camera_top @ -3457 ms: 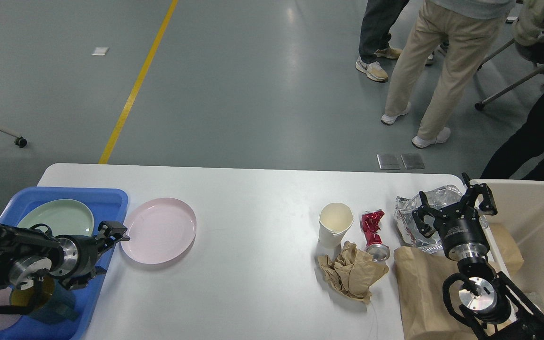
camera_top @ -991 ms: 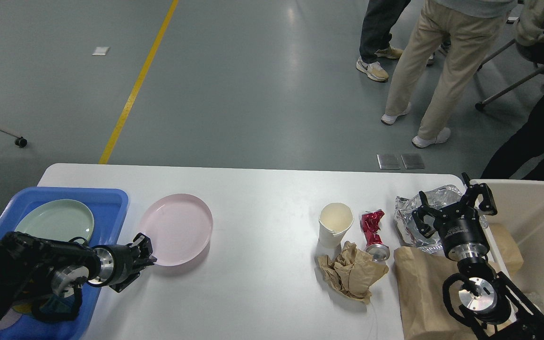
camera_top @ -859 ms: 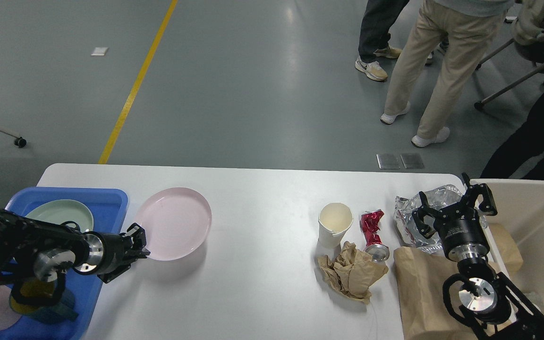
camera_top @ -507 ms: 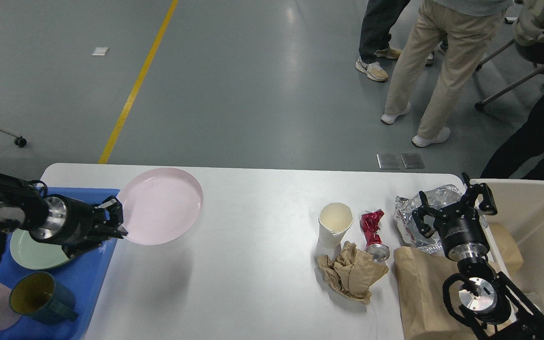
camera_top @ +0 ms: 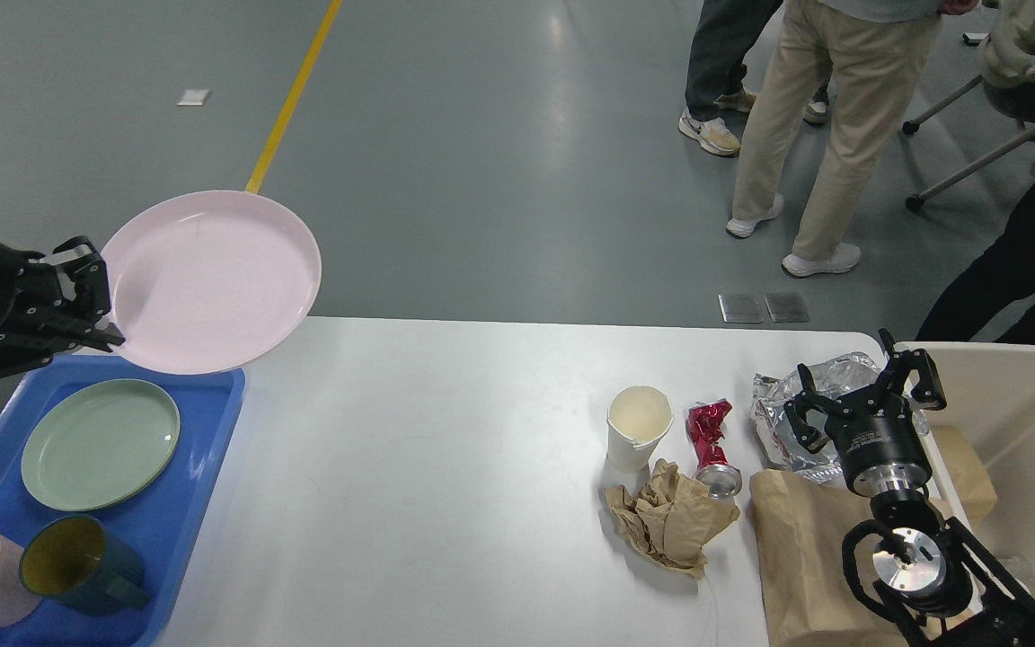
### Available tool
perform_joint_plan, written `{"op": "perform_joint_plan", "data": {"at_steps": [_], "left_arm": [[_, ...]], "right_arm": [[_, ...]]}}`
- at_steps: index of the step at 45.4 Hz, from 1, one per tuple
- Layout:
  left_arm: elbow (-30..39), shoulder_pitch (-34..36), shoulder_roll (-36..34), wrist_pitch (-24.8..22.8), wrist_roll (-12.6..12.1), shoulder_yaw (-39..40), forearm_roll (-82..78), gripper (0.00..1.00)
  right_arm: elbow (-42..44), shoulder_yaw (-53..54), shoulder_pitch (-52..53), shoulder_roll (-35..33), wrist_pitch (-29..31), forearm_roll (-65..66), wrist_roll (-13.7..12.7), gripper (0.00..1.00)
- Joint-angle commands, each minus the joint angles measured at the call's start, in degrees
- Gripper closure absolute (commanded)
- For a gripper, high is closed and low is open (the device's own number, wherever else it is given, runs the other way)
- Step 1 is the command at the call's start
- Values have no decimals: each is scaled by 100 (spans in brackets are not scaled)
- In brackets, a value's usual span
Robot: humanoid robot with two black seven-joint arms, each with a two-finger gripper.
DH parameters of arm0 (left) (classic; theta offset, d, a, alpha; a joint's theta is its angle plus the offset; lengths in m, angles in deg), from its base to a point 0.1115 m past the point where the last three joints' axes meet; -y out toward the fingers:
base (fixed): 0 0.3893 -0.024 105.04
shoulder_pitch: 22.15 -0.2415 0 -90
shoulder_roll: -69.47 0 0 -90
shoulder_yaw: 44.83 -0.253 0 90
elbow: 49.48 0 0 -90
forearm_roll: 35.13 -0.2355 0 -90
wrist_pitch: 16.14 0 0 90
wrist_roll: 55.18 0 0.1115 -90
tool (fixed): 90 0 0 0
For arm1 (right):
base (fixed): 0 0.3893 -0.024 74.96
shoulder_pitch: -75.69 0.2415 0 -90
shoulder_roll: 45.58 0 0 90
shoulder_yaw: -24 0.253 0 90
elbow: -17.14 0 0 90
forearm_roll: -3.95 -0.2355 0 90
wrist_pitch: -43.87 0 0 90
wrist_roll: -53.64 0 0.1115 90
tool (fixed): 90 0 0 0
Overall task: Tidy desktop
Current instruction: 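Lift the pink plate and lay it onto the green plate, then release the pink plate and bring the left gripper back above the tray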
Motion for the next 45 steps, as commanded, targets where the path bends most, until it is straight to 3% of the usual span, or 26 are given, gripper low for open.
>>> {"op": "perform_joint_plan", "data": {"at_steps": [1,9,13,19,25,29,34,40,45], "left_arm": [[-666,-743,-88,-45,142,-242,6,100],[-2071,-2202,-922,-98,98,-50,6,100],[-2836,-3071,-1292,-107,-95,433,-12,100],[-3803,-4688,-1468,-37,-253,1680,-38,100],[-4945,-6332,-1442,33,-570,2911,-47,100],[-5736,-7393,-1345,121,-588,3964,-38,100],[-5958,-7837,-1196,305,-588,4469,-38,100],[-5993,-7890,-950,877,-605,4469,-56,100],[-5993,-7995,-774,1044,-623,4469,-56,100]], "right_arm": [[0,0,0,0,0,0,0,0],[0,0,0,0,0,0,0,0],[0,0,0,0,0,0,0,0],[0,0,0,0,0,0,0,0],[0,0,0,0,0,0,0,0],[0,0,0,0,0,0,0,0],[0,0,0,0,0,0,0,0],[0,0,0,0,0,0,0,0],[0,0,0,0,0,0,0,0]]}}
